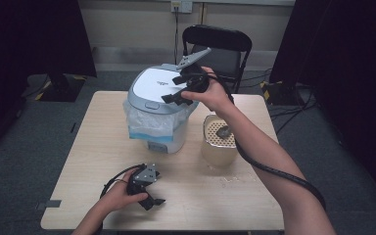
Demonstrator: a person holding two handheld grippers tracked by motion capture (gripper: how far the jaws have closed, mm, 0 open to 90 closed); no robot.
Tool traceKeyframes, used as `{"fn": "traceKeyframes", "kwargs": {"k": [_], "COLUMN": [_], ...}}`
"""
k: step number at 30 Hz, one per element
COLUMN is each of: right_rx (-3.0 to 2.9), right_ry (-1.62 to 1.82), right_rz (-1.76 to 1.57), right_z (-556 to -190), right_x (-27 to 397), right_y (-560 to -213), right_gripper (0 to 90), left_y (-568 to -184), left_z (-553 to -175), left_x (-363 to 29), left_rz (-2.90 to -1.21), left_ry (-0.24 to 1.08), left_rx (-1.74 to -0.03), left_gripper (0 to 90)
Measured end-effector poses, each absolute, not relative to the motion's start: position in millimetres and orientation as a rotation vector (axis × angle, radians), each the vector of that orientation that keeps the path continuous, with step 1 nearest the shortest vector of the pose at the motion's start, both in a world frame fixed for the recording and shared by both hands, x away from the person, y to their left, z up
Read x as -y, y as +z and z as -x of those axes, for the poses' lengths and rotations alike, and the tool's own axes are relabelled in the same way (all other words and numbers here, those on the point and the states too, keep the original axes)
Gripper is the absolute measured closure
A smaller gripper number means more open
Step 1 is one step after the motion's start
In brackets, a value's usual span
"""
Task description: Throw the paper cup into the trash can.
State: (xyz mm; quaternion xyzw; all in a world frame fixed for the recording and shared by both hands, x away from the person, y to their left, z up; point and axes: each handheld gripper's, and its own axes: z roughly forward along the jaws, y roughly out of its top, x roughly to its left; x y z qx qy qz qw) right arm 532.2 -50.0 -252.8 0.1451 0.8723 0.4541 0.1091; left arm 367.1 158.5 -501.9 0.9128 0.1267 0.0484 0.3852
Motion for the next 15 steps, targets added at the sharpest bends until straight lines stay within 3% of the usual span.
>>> {"fn": "traceKeyframes", "kwargs": {"k": [15], "right_rx": [-2.575], "right_ry": [1.349], "right_rz": [-0.416], "right_z": [-519], "right_x": [64], "right_y": [-245], "right_gripper": [14.2], "left_y": [-502], "left_z": [-367], "left_x": [-158], "left_rz": [-2.325], "left_ry": [0.124], "left_rx": [-0.318], "left_gripper": [0.0]}}
